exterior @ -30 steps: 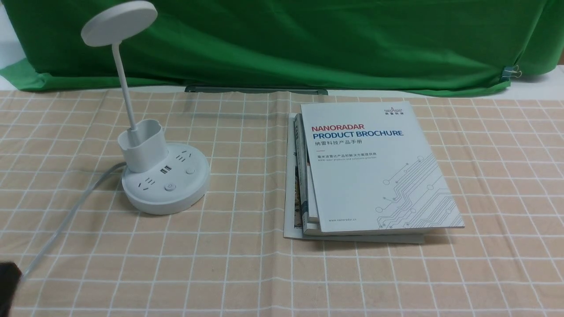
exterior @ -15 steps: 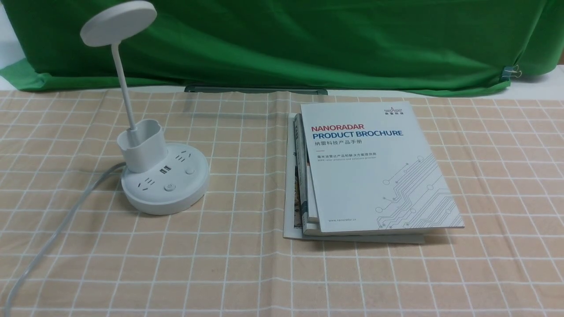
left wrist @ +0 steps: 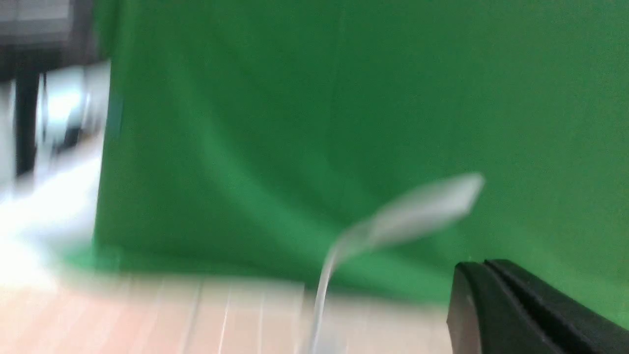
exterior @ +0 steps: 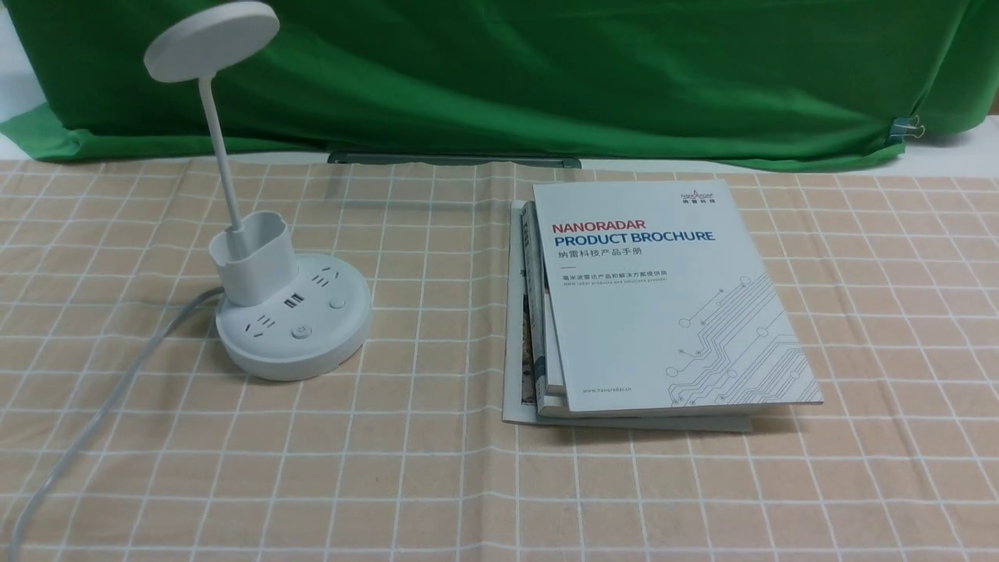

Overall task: Turn on the table lamp on the light coffee tablecloth with your hand.
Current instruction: 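Press the power button on the lamp base to turn the lamp on with the left gripper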

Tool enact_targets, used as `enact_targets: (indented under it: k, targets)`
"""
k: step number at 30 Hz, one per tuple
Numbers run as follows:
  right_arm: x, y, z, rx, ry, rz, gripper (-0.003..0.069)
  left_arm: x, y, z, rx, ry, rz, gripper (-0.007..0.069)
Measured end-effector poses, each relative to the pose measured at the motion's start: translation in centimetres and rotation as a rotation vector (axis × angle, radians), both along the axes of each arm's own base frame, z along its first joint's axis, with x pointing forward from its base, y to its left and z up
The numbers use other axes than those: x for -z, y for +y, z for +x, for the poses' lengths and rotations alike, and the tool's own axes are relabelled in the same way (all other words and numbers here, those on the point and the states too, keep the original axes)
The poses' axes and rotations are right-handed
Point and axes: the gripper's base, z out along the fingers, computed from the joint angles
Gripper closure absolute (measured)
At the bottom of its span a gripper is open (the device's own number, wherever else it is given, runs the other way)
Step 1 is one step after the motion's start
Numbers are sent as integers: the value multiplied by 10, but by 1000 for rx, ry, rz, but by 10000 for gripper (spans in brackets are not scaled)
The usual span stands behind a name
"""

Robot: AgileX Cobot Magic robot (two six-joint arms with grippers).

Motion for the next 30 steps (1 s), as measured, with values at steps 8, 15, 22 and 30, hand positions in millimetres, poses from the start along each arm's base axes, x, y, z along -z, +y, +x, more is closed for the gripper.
enact_targets:
  k: [8,15,22,30]
  targets:
    - [0,0,0,0,0,0,421,70,-31,72,188,635,-150,623]
    - [0,0,0,0,0,0,421,102,-66,148,433,872,-64,623]
    - [0,0,0,0,0,0,421,106,-97,224,310,855,193,624]
    - [0,0,0,0,0,0,421,129,-105,269,211,903,298,624]
